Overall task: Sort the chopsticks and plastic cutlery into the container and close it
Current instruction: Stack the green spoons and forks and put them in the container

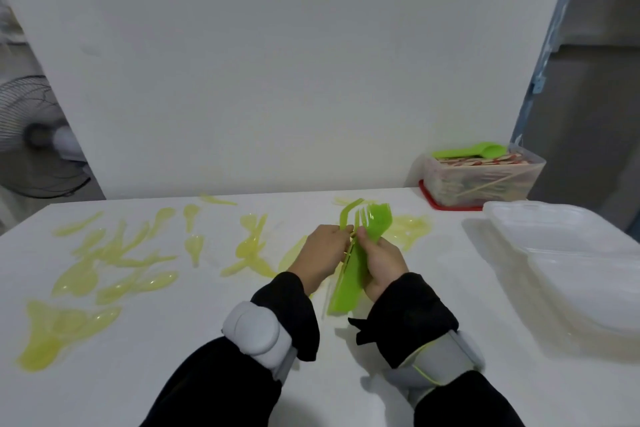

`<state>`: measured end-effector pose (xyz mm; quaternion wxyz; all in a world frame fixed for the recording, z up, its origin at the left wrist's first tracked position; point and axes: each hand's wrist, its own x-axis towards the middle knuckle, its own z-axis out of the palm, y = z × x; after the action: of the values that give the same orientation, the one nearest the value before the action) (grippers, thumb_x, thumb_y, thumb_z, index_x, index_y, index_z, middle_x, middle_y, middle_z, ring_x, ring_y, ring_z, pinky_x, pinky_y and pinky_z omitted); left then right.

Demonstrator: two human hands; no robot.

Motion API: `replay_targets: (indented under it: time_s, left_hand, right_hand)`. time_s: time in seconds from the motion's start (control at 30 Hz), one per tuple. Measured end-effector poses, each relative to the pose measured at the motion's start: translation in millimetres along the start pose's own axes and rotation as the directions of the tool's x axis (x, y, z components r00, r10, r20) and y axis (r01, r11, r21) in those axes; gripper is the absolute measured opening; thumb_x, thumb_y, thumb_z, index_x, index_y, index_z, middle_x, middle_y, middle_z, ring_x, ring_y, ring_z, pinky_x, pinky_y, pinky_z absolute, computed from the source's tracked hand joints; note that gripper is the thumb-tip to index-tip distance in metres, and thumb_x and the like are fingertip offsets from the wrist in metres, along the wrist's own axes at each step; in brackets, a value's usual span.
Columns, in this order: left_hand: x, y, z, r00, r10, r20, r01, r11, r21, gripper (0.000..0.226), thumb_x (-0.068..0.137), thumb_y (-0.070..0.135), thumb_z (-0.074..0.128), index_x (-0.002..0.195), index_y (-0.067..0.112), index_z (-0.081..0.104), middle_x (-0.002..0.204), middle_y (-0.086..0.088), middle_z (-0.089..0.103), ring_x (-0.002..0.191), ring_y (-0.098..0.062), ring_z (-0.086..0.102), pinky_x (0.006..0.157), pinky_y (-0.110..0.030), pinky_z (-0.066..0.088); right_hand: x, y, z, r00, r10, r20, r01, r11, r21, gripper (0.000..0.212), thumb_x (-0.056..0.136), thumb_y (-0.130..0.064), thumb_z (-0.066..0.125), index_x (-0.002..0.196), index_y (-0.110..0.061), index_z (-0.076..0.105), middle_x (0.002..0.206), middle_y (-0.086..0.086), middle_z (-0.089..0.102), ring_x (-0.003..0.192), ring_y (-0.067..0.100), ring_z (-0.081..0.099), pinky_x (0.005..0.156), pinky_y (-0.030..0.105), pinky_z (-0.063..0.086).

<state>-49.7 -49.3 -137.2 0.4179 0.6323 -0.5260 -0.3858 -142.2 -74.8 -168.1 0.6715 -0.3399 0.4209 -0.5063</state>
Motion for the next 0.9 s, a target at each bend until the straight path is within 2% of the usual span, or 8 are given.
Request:
replay_targets:
  time_s: [0.17, 0.3, 0.43, 0.57, 0.67, 0.77, 0.83, 0.9]
  left_hand:
    - [-4.1, 5.5, 19.6, 1.000, -0.024, -0.001, 0.024, 1.000, 0.015, 0.036, 0.095, 0.014, 0.042, 0.060, 0.016, 0.035, 0.060, -0.001, 0.035, 0.055, -0.016, 0.033, 0.054, -0.027, 0.025]
    - [-4.3, 11.6, 25.8, 0.994, -0.104, 0.035, 0.108, 0.983, -0.148, 0.019, 0.095, 0.013, 0.046, 0.076, 0.014, 0.049, 0.085, -0.003, 0.047, 0.085, -0.017, 0.044, 0.076, -0.031, 0.035]
    - [4.9, 16.4, 18.8, 0.990, -0.086, 0.107, 0.097, 0.990, -0.101, 0.021, 0.096, 0.009, 0.044, 0.075, 0.013, 0.047, 0.069, -0.003, 0.044, 0.059, -0.017, 0.039, 0.057, -0.029, 0.029]
    - [19.9, 17.3, 3.4, 0.996, -0.012, 0.085, 0.005, 0.996, 0.086, 0.017, 0.094, 0.000, 0.040, 0.083, 0.011, 0.046, 0.075, -0.005, 0.045, 0.062, -0.014, 0.043, 0.053, -0.024, 0.033]
    - [28.9, 18.0, -5.5, 0.997, 0.000, 0.079, -0.009, 0.993, 0.118, 0.031, 0.098, 0.009, 0.038, 0.127, -0.001, 0.043, 0.073, -0.004, 0.050, 0.060, -0.014, 0.048, 0.048, -0.022, 0.038]
    - [32.1, 24.9, -9.2, 0.993, -0.001, 0.118, -0.028, 0.970, 0.240, 0.048, 0.101, 0.015, 0.031, 0.147, 0.004, 0.022, 0.112, -0.022, 0.059, 0.085, -0.031, 0.057, 0.062, -0.036, 0.048]
    - [30.4, 27.7, -11.1, 0.988, 0.019, 0.153, -0.081, 0.909, 0.410, 0.053, 0.100, 0.009, 0.026, 0.151, 0.011, 0.012, 0.147, -0.020, 0.035, 0.123, -0.032, 0.046, 0.092, -0.036, 0.042]
    - [26.4, 30.6, -5.7, 0.980, 0.043, 0.192, -0.119, 0.906, 0.406, 0.060, 0.097, 0.005, 0.025, 0.152, 0.017, 0.004, 0.154, -0.013, 0.024, 0.122, -0.026, 0.044, 0.090, -0.029, 0.039]
  right_hand:
    - [-0.1, -1.2, -13.6, 0.998, -0.024, 0.058, 0.028, 0.997, -0.073, 0.019, 0.097, -0.016, 0.049, 0.090, -0.006, 0.063, 0.085, 0.015, 0.065, 0.080, 0.028, 0.062, 0.083, 0.044, 0.051]
    - [-2.8, -2.6, -18.1, 0.995, -0.020, 0.097, 0.023, 0.999, -0.030, 0.015, 0.096, -0.003, 0.047, 0.090, -0.003, 0.060, 0.080, 0.016, 0.064, 0.071, 0.025, 0.063, 0.060, 0.033, 0.054]
    - [-0.3, -8.0, -22.6, 0.997, 0.031, 0.070, -0.034, 0.999, 0.042, 0.015, 0.095, -0.001, 0.047, 0.085, -0.002, 0.059, 0.072, 0.014, 0.062, 0.057, 0.023, 0.060, 0.056, 0.031, 0.052]
    - [5.3, -16.7, -26.0, 0.998, 0.058, 0.004, -0.058, 0.989, 0.134, 0.014, 0.097, -0.009, 0.047, 0.085, -0.006, 0.053, 0.074, 0.013, 0.060, 0.048, 0.019, 0.061, 0.054, 0.030, 0.048]
    - [10.2, -22.4, -28.8, 0.997, 0.040, -0.061, -0.030, 0.986, 0.163, 0.016, 0.097, -0.010, 0.047, 0.083, -0.007, 0.052, 0.073, 0.011, 0.058, 0.056, 0.022, 0.058, 0.050, 0.027, 0.048]
    - [12.4, -26.0, -29.2, 0.996, 0.032, -0.081, -0.017, 0.983, 0.184, 0.017, 0.098, -0.012, 0.046, 0.083, -0.007, 0.053, 0.075, 0.011, 0.057, 0.062, 0.024, 0.055, 0.053, 0.029, 0.047]
    - [13.3, -24.8, -26.5, 0.994, 0.036, -0.107, -0.013, 0.978, 0.209, 0.020, 0.098, -0.015, 0.045, 0.084, -0.006, 0.054, 0.077, 0.011, 0.057, 0.064, 0.024, 0.055, 0.059, 0.033, 0.046]
    - [13.7, -23.9, -25.5, 0.992, 0.033, -0.120, -0.006, 0.977, 0.214, 0.021, 0.099, -0.017, 0.044, 0.084, -0.006, 0.054, 0.077, 0.012, 0.057, 0.065, 0.024, 0.055, 0.061, 0.033, 0.045]
